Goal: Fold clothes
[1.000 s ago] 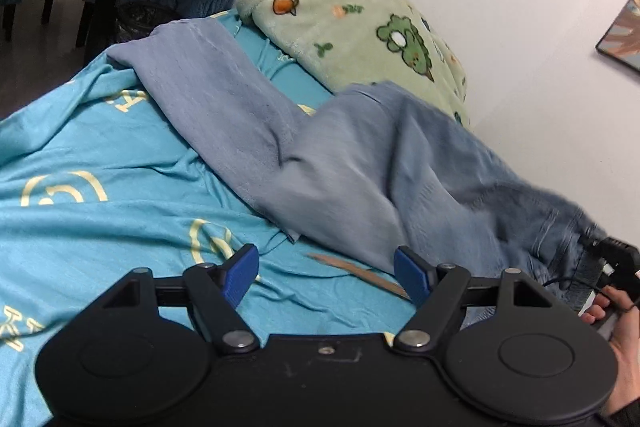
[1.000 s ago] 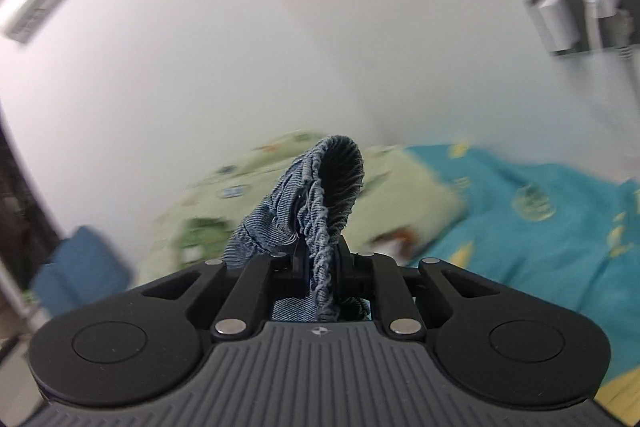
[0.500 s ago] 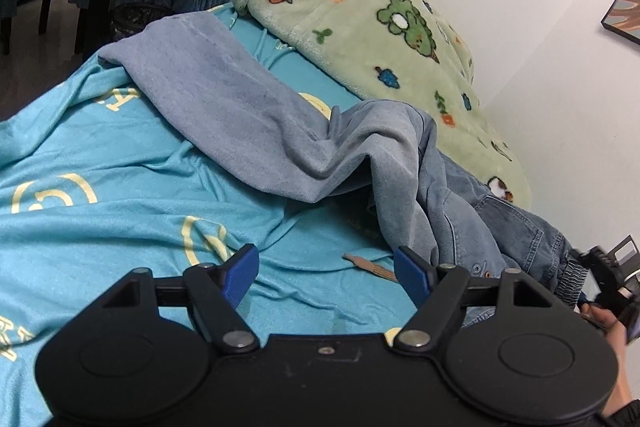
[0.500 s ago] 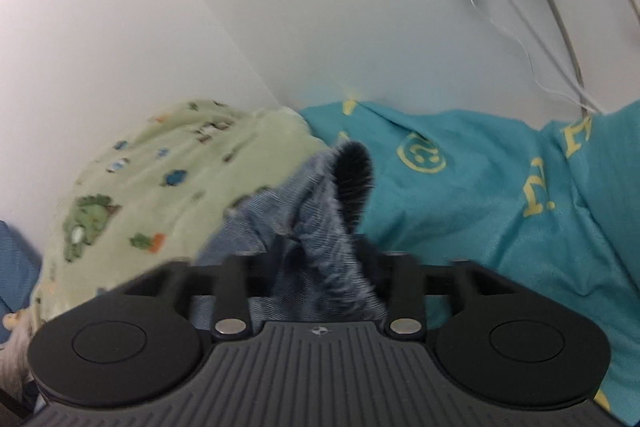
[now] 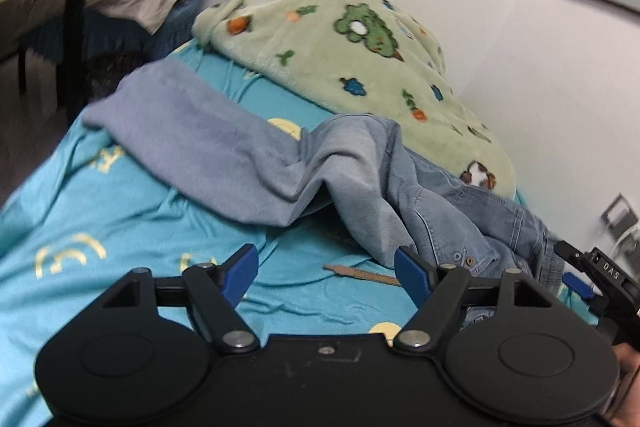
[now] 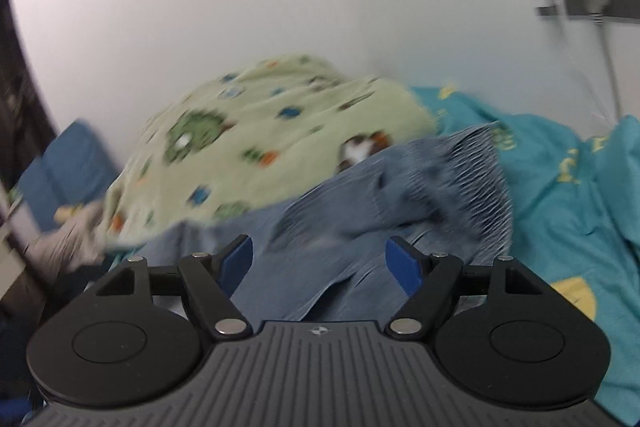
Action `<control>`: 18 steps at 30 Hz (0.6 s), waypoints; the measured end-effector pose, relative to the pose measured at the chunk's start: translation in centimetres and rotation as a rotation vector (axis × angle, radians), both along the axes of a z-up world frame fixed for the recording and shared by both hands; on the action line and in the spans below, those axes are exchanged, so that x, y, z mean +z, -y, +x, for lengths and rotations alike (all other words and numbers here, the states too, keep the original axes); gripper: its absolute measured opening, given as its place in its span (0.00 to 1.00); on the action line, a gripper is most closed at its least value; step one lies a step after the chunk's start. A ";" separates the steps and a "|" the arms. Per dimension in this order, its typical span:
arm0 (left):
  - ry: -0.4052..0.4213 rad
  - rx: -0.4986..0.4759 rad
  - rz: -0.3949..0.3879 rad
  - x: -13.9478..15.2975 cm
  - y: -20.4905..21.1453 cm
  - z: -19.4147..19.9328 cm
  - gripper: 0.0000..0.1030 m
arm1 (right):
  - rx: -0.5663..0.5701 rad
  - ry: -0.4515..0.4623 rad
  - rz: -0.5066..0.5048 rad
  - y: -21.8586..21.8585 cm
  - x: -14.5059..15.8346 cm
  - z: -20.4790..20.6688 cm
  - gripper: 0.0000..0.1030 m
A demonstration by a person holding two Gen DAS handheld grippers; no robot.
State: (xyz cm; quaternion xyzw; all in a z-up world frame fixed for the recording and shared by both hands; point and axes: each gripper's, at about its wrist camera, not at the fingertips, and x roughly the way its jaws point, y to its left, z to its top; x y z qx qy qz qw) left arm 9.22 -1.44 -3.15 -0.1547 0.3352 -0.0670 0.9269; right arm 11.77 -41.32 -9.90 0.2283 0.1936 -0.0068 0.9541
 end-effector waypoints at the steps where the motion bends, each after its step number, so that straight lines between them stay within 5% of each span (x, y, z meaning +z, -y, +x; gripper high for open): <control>1: 0.002 -0.013 0.011 0.0 0.3 0.3 0.71 | 0.020 -0.008 -0.006 -0.2 0.2 0.5 0.77; 4: 0.010 -0.051 0.042 -0.1 1.2 1.1 0.71 | 0.051 -0.023 -0.031 -0.1 0.3 1.2 0.80; 12: -0.060 -0.092 -0.023 -4.1 -0.2 3.3 0.71 | 0.161 -0.090 -0.141 0.4 -1.6 6.4 0.83; 18: -0.069 -0.085 -0.025 -5.4 -0.4 5.2 0.71 | 0.261 -0.275 -0.303 0.3 -5.8 10.7 0.83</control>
